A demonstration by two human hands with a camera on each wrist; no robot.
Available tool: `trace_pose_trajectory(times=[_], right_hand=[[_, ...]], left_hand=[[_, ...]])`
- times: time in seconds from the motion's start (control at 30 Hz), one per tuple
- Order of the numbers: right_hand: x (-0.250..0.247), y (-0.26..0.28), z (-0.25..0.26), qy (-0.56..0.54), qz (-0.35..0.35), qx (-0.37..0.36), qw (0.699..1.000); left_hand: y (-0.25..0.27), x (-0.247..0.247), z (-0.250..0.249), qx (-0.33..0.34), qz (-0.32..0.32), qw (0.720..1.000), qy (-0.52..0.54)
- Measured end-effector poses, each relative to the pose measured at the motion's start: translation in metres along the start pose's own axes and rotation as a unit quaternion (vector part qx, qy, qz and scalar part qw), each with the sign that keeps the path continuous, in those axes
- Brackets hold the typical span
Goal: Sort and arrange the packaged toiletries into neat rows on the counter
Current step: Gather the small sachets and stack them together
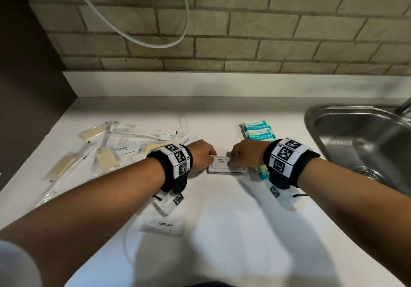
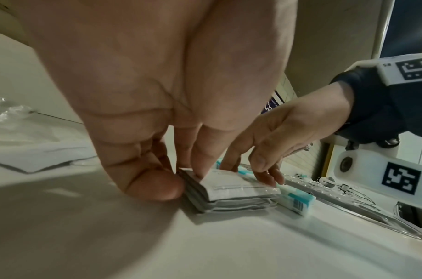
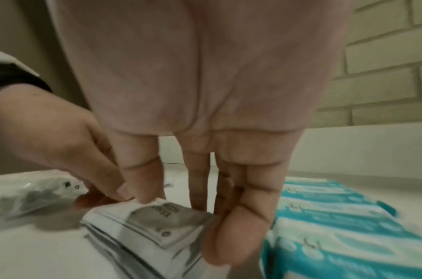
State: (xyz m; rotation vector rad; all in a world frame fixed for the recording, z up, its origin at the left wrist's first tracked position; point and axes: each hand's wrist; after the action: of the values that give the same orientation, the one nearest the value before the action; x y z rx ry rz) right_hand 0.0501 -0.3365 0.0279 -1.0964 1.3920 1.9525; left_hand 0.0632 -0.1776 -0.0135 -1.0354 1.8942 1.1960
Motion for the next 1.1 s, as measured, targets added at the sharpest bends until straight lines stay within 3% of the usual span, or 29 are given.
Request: trace_pose_trajectory(times=[0.17,0.47,1.1], right_hand=[[0.006,0.002,0.008,0.050,0.000,-0.019,0.999],[0.021,-0.011,0.010,0.078,-0.036,-0.024,0.996],[0.021,-0.020,0.001,0.073,-0.029,-0.010,0.997]], left_hand=[[0.000,-0.004,0.002,-0.010,0.048,0.998,-0.045],[0.000,0.005,-0.010,0.000,0.003,0.993,-0.117],[-0.004,0.012,-0.012,0.011,-0.007,0.996,-0.083]])
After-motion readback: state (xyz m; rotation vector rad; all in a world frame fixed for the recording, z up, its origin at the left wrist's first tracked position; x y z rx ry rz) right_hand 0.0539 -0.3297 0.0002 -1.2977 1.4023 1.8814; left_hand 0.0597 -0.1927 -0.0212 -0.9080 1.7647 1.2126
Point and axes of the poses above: each hand's wrist, its own y-axis away from the middle knuckle, its own x-axis out of the palm, z = x × y, and after that the axes turned 7 degrees about -x, right-handed
